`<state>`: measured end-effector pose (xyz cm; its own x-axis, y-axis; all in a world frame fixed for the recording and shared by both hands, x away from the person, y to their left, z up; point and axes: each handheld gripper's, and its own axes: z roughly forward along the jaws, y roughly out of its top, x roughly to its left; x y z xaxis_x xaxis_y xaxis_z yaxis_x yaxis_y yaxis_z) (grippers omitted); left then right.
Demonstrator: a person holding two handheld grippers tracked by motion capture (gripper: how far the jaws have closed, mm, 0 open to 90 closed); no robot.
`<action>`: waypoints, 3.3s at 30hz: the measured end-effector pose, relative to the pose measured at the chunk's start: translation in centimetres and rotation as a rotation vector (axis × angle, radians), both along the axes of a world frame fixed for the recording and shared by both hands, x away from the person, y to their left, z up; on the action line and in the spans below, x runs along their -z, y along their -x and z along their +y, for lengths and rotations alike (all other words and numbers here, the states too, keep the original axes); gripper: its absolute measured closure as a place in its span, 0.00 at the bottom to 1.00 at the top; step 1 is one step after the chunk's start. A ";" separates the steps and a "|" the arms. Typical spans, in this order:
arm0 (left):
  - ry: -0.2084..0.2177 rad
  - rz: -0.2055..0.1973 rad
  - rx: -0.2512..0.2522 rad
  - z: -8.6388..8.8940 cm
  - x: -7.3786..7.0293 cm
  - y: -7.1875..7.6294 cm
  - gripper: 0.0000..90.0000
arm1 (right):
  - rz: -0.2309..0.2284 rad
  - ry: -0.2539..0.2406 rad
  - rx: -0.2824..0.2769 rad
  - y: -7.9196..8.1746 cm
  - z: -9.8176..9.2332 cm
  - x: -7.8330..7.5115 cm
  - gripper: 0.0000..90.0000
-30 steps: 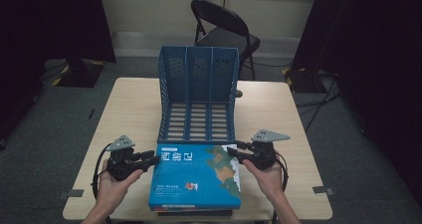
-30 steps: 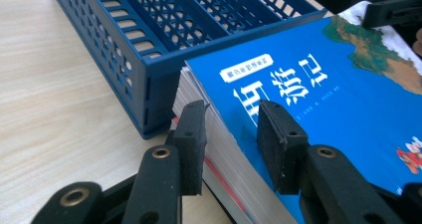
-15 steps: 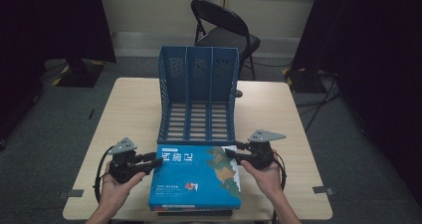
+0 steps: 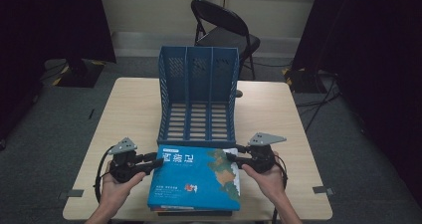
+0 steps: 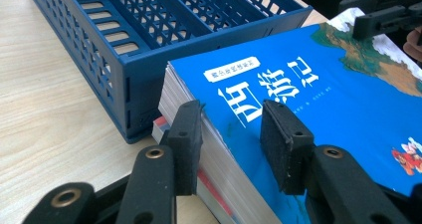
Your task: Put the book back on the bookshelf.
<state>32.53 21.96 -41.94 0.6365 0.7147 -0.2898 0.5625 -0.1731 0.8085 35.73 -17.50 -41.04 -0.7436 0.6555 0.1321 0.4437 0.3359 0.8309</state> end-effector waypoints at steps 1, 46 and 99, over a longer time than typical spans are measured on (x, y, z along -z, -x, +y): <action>0.002 -0.005 -0.001 -0.1 0.1 0.0 0.67 | 0.001 0.003 -0.006 0.4 -0.1 -0.1 0.63; -0.013 0.044 0.039 -1.6 -0.1 1.3 0.63 | 0.061 -0.080 -0.121 1.9 0.3 0.7 0.62; -0.029 0.046 0.127 0.6 -0.5 4.0 0.63 | 0.096 -0.054 -0.266 0.3 2.5 0.4 0.74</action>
